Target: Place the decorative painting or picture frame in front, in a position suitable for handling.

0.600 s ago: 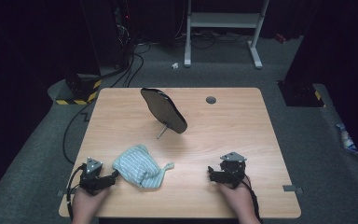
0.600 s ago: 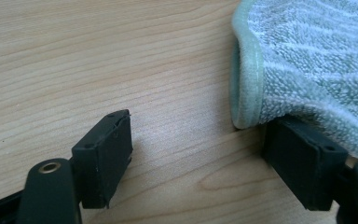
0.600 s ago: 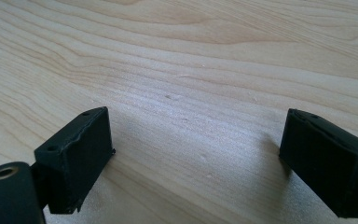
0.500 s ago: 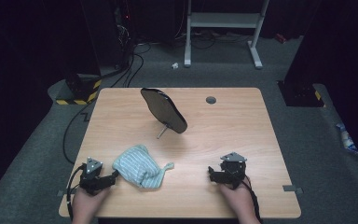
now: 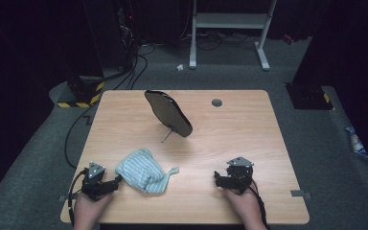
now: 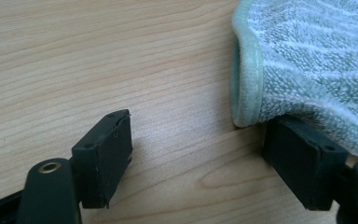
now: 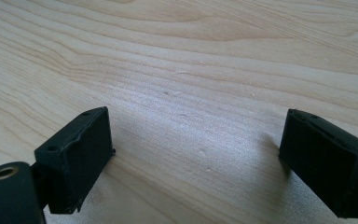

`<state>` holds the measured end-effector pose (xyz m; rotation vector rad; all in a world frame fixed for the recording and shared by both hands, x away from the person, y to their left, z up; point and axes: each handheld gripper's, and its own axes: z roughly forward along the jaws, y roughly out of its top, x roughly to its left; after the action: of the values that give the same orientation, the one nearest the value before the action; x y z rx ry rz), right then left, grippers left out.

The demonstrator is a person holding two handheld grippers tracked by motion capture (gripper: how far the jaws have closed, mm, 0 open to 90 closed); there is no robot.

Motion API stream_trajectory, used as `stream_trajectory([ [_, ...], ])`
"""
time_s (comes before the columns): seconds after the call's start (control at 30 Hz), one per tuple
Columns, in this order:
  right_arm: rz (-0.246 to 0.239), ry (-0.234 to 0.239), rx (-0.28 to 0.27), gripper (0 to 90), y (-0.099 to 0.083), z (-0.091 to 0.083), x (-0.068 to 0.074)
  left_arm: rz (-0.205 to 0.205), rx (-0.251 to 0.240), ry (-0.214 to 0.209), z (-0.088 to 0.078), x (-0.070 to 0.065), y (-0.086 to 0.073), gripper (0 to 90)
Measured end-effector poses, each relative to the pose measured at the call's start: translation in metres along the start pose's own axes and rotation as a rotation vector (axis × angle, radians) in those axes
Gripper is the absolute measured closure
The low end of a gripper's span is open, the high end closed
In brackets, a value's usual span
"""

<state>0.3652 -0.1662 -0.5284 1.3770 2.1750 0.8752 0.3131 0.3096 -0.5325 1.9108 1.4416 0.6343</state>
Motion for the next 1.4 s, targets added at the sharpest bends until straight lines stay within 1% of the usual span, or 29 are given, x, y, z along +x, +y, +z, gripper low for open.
stream_trajectory([
  [0.17,0.003,0.0,0.001,9.1,0.0,0.0,0.0,-0.01,0.001,0.011,-0.002,0.0,-0.001,23.9],
  [0.3,0.001,0.0,0.0,9.1,0.0,0.0,0.0,-0.008,-0.007,0.012,-0.004,0.002,-0.003,27.5],
  [0.5,0.0,0.003,0.0,10.0,-0.001,-0.001,-0.001,-0.012,-0.003,0.013,-0.006,0.003,-0.004,29.2],
  [0.53,0.002,0.004,0.0,10.2,-0.001,-0.001,-0.001,-0.017,-0.001,0.017,-0.007,0.003,-0.004,32.0],
  [0.57,0.001,0.003,0.0,10.3,-0.001,-0.001,-0.001,-0.027,-0.003,0.012,-0.008,0.004,-0.005,32.6],
  [0.6,0.002,0.003,0.0,10.3,-0.001,-0.001,-0.001,-0.027,-0.003,0.012,-0.008,0.004,-0.005,33.1],
  [0.67,0.002,0.003,0.0,10.3,-0.001,-0.001,-0.001,-0.038,0.0,0.01,-0.01,0.006,-0.005,33.1],
  [0.7,0.001,0.003,0.0,10.2,-0.001,-0.001,-0.001,-0.049,-0.007,0.006,-0.012,0.007,-0.005,32.3],
  [0.73,0.001,0.003,0.0,10.2,-0.001,-0.001,-0.001,-0.049,-0.007,0.006,-0.012,0.007,-0.005,32.3],
  [0.77,0.001,0.003,0.0,10.3,-0.001,-0.001,-0.001,-0.05,-0.023,0.002,-0.016,0.006,-0.006,32.3],
  [0.8,0.001,0.003,0.0,10.3,-0.001,-0.001,-0.001,-0.046,-0.04,0.005,-0.021,0.006,-0.005,32.3],
  [0.83,0.001,0.003,0.0,10.3,-0.001,-0.001,-0.001,-0.046,-0.04,0.005,-0.021,0.006,-0.005,32.4],
  [0.87,0.0,0.003,-0.001,10.3,-0.001,-0.001,-0.001,-0.045,-0.06,-0.002,-0.026,0.005,-0.004,32.5],
  [0.97,0.001,0.004,-0.001,10.6,-0.001,-0.001,-0.001,-0.041,-0.072,-0.012,-0.029,0.003,-0.003,32.7],
  [1.0,0.002,0.004,-0.002,10.7,-0.001,-0.001,-0.001,-0.032,-0.072,-0.013,-0.031,0.001,-0.003,32.8],
  [1.03,0.003,0.004,-0.002,10.8,-0.001,-0.001,-0.001,-0.024,-0.076,-0.01,-0.032,-0.001,-0.002,32.9],
  [1.17,0.002,0.005,-0.002,11.0,-0.001,-0.001,-0.001,-0.019,-0.091,-0.009,-0.035,-0.005,0.001,34.0],
  [1.2,0.002,0.005,-0.002,11.0,-0.001,-0.001,-0.001,-0.012,-0.098,-0.008,-0.037,-0.008,0.002,34.0],
  [1.3,0.001,0.005,-0.002,11.0,-0.001,-0.001,-0.001,0.003,-0.096,-0.01,-0.04,-0.012,0.003,35.0],
  [1.4,0.0,0.006,-0.002,11.0,-0.001,-0.001,-0.001,0.013,-0.104,-0.021,-0.043,-0.015,0.005,35.7],
])
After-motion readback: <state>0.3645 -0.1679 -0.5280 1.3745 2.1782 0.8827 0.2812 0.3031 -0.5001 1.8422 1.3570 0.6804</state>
